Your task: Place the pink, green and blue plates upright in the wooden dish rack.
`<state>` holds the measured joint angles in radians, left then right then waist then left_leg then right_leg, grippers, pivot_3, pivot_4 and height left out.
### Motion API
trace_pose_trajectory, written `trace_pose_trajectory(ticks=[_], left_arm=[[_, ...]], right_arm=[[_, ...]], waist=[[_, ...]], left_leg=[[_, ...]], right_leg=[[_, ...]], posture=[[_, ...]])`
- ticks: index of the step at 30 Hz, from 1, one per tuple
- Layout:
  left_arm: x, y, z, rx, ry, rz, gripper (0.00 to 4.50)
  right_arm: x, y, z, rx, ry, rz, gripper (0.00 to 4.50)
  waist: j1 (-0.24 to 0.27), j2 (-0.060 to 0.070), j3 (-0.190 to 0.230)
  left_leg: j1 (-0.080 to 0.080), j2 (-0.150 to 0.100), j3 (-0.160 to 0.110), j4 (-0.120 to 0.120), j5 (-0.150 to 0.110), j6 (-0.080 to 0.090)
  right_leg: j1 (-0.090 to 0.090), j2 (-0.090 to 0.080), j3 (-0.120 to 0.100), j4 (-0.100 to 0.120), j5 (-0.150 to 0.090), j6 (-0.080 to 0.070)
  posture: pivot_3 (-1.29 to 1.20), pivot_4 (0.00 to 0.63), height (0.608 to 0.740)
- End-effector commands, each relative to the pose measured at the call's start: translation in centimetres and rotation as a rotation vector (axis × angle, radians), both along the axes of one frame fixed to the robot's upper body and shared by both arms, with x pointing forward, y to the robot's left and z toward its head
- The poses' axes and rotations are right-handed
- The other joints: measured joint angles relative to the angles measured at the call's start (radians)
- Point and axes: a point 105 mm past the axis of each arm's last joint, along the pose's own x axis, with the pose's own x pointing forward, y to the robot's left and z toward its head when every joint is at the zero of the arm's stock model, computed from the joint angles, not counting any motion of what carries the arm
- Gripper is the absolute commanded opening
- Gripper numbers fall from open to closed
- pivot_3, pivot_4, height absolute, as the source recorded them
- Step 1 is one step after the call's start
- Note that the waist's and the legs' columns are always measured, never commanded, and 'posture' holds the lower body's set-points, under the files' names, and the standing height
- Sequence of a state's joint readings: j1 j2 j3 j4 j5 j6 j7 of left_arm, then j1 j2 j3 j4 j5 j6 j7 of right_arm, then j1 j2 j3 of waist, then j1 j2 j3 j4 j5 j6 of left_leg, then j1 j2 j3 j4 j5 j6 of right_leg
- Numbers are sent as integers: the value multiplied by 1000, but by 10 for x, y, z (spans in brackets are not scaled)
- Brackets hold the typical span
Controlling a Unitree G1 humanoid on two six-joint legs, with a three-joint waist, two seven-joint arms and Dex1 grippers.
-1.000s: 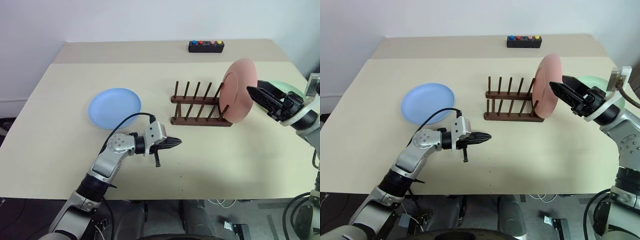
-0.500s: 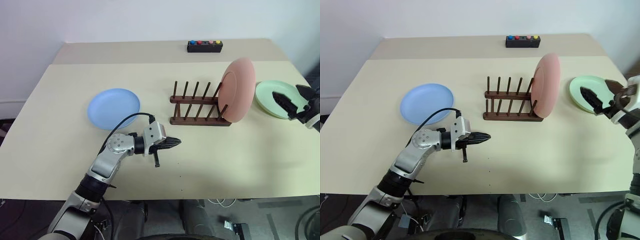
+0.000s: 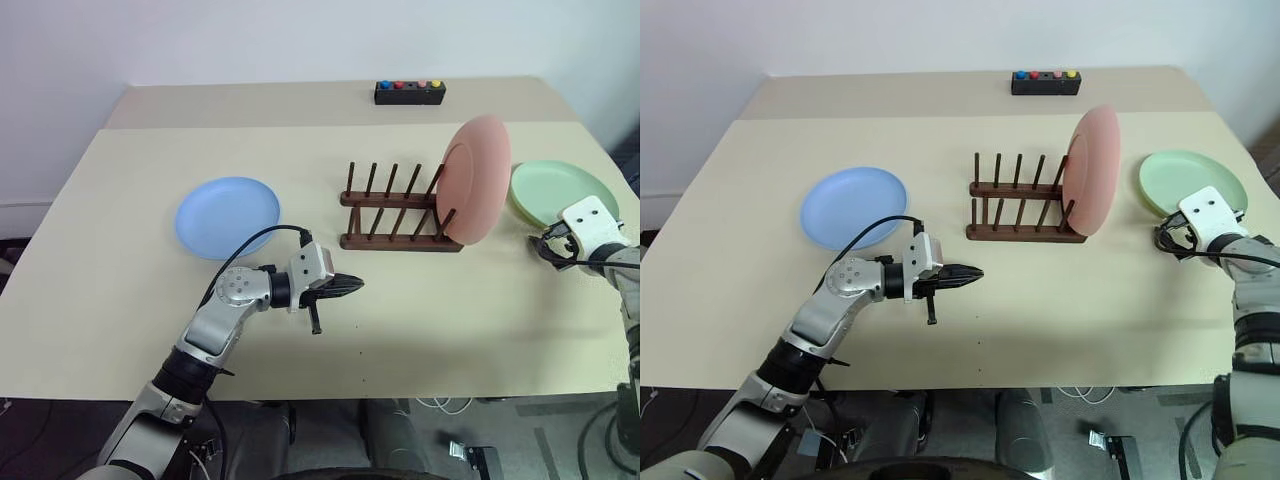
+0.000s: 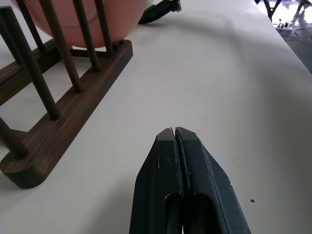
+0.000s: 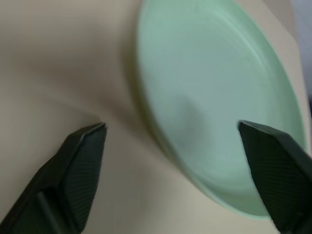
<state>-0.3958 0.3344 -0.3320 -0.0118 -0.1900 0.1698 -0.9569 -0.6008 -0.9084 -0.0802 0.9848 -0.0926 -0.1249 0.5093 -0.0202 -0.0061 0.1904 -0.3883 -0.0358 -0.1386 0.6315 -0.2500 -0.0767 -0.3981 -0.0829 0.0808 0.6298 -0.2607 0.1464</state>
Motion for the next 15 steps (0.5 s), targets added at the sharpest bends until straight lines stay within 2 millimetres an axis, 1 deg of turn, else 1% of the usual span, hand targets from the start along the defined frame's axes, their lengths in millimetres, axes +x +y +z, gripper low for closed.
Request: trace_pose_trajectory(ticks=[1,2,4,6,8,12,15], left_arm=[[-1,1,8,-15,-30,6,0],[-1,2,8,-14,-31,8,0],[-1,3,8,-13,-31,12,0],[-1,4,8,-12,-30,14,0],[-1,4,8,-12,-30,15,0],[-1,4,8,-9,-30,13,0],[-2,4,8,-7,-29,9,0]], right_arm=[[0,-6,2,-17,-7,-20,2588],[1,-6,1,-16,-7,-21,2156],[0,-6,-1,-26,-6,-17,999],[0,-4,-3,-38,-7,-5,54],[0,-3,-3,-61,-13,9,16],[0,2,3,-122,-51,53,16],[-2,7,19,-246,-120,104,16]], waist=[[1,0,0],[0,0,0],[-1,0,0],[-2,0,0],[-3,-2,0],[-4,-1,0],[-5,-1,0]], left_leg=[[0,0,0,0,0,0],[0,0,0,0,0,0],[0,0,0,0,0,0],[0,0,0,0,0,0],[1,0,0,0,0,0],[1,0,0,0,0,0],[1,0,0,0,0,0]], right_leg=[[0,0,0,0,0,0],[0,0,0,0,0,0],[0,0,0,0,0,0],[0,0,0,0,0,0],[1,0,0,0,0,0],[1,0,0,0,0,0],[1,0,0,0,0,0]], posture=[[0,150,740],[0,150,740],[0,150,740],[0,150,740],[0,150,740],[0,150,740],[0,150,740]])
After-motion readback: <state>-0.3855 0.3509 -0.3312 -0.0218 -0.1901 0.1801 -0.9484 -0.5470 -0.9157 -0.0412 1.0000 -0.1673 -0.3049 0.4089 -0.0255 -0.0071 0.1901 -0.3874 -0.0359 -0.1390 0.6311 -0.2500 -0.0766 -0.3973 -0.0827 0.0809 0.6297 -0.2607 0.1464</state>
